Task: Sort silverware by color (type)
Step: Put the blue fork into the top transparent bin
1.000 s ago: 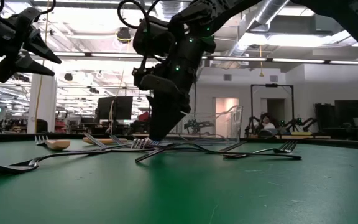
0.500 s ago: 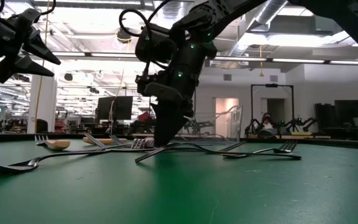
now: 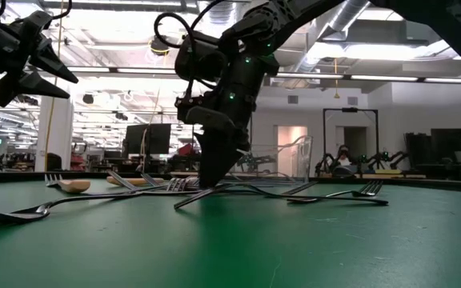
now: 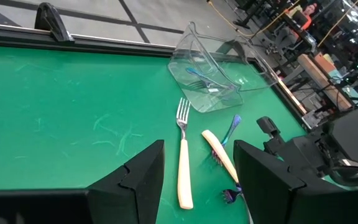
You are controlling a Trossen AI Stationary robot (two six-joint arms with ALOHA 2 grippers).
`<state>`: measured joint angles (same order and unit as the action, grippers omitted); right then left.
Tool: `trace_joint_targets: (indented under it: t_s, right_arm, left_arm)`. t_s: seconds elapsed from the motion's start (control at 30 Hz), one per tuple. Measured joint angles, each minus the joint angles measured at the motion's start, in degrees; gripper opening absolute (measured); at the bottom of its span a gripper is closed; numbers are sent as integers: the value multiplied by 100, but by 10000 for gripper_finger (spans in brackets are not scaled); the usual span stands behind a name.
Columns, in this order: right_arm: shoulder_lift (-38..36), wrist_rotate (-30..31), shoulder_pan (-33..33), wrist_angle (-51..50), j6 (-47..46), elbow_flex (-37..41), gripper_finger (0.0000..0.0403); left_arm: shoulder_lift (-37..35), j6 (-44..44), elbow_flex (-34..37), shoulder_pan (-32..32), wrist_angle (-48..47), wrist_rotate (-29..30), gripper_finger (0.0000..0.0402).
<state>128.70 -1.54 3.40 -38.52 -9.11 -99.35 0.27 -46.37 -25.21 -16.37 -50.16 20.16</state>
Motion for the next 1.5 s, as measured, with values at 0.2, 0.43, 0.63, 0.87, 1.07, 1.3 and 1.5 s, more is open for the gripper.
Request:
trace_joint_targets:
  t_s: [0.2,0.43,0.63,0.87,1.07,1.3,1.5]
  right_arm:
    - [0,4,10,27,12,2,173]
    - [206,3,9,164,-49,-25,173]
    - [263,90,-14,-17,-189,-28,151]
    - [275,126,-8,-336,-338,-28,41]
    - [225,115,-28,-452,-592,-106,13]
    - [291,42,-38,-1155,-561,-738,5]
    - [282,69,-40,-1683,-456,-1466,2]
  left_arm:
    - [0,2,0,-1,3,-2,176]
    - [-2,0,0,1,-2,-9,176]
    - [-2,1,2,-1,-12,-33,176]
    - [-2,2,2,1,-12,-33,176]
    - [-2,2,0,-1,-12,-31,176]
    - [-2,1,1,0,-14,-26,176]
    - [-2,1,2,1,-14,-24,176]
